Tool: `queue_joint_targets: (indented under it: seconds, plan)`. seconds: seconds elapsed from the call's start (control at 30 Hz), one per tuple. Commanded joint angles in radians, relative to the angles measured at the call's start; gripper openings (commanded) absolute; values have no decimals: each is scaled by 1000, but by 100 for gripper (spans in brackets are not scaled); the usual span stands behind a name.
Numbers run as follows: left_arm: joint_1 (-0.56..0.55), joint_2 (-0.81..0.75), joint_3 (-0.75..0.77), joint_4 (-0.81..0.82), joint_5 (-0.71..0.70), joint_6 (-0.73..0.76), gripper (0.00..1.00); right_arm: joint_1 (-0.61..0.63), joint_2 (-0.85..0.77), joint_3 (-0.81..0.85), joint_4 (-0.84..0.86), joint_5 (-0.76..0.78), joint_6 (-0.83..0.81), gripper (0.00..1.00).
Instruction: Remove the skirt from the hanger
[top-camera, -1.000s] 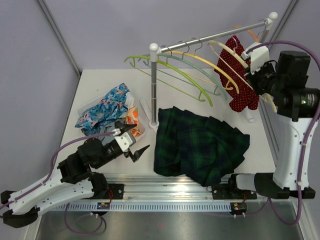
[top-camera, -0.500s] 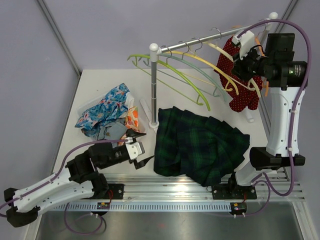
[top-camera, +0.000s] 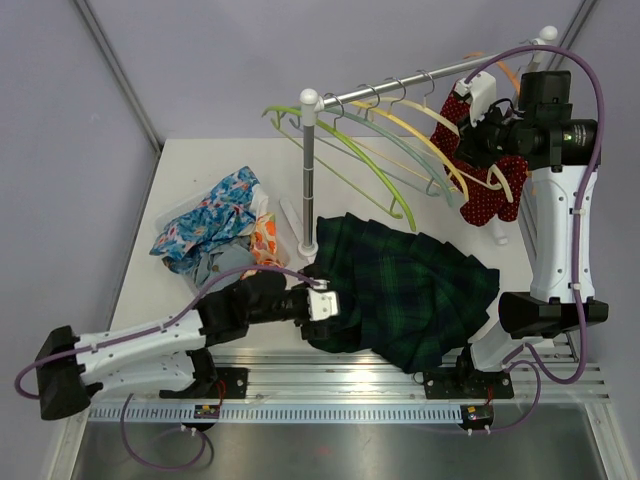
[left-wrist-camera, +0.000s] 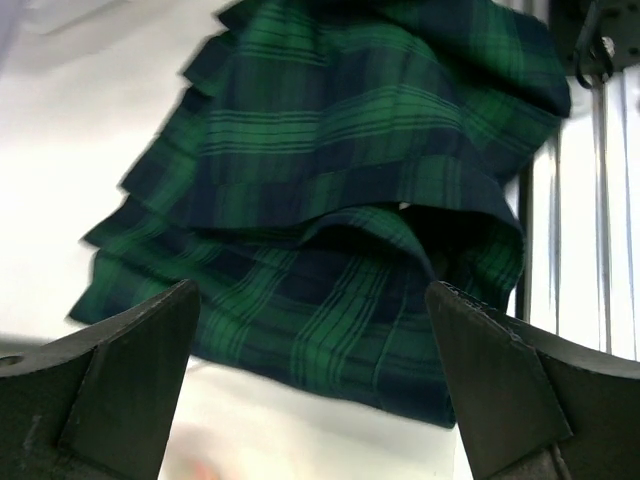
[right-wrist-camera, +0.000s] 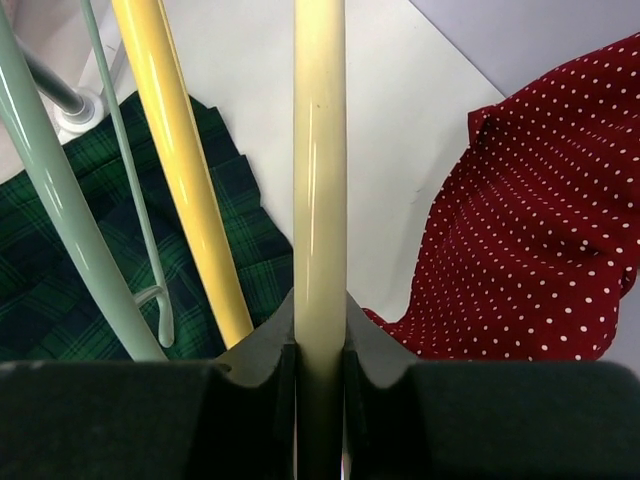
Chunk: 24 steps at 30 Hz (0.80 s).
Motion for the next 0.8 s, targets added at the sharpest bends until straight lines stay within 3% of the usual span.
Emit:
queue_joint_targets:
  seconds: [0.0, 0.17, 0.27, 0.5, 0.6, 0.73, 0.77]
  plan:
    - [-56, 142, 78, 147, 63, 71, 99, -3, -31, 4, 39, -11, -14, 25]
    - [-123, 362, 162, 229, 43, 141, 99, -4, -112, -33, 58, 41, 4, 85]
    - [-152, 491, 199, 304, 26, 162, 99, -4, -257, -135, 126, 93, 32, 97]
    - [-171, 743, 315, 375, 74, 87, 99, -3, -469, -496, 268, 95, 115, 99]
    - [-176, 837, 351, 369, 37, 27, 94, -3, -520, -600, 296, 86, 135, 99]
    - [-176, 906, 343, 381, -55, -29, 75, -3, -571, -691, 322, 70, 165, 99]
    - [-176, 912, 334, 389, -92, -39, 61, -4, -588, -715, 327, 70, 172, 100]
